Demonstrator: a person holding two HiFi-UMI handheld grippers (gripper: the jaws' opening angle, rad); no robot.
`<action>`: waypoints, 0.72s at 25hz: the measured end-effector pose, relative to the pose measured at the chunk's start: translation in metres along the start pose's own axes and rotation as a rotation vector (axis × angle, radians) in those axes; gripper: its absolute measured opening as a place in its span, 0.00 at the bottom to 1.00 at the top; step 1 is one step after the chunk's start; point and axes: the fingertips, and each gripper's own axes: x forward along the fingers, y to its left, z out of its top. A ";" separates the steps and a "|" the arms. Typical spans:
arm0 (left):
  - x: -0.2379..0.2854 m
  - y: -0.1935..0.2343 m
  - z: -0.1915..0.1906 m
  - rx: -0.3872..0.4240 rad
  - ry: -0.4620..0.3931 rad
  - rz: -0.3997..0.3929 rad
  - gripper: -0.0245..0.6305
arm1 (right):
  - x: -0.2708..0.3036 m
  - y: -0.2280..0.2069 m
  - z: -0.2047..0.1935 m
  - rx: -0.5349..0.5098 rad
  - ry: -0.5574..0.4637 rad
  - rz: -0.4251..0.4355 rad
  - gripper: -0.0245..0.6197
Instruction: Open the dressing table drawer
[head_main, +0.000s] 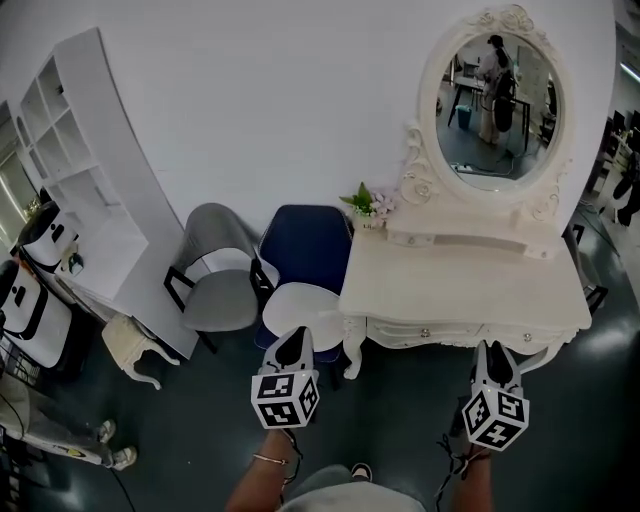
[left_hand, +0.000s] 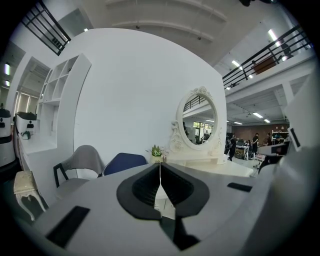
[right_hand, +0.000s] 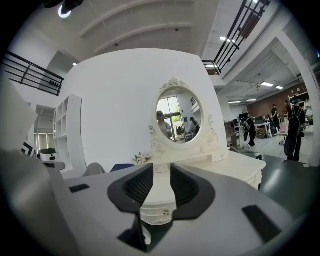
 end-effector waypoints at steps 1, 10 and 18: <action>0.003 0.001 0.000 0.003 0.004 0.001 0.07 | 0.003 -0.001 0.000 0.001 0.003 0.000 0.21; 0.052 -0.001 -0.004 0.005 0.019 -0.028 0.07 | 0.038 -0.010 -0.011 -0.001 0.037 -0.022 0.21; 0.126 0.009 0.018 -0.015 -0.016 -0.046 0.07 | 0.103 -0.008 0.005 -0.017 0.028 -0.020 0.21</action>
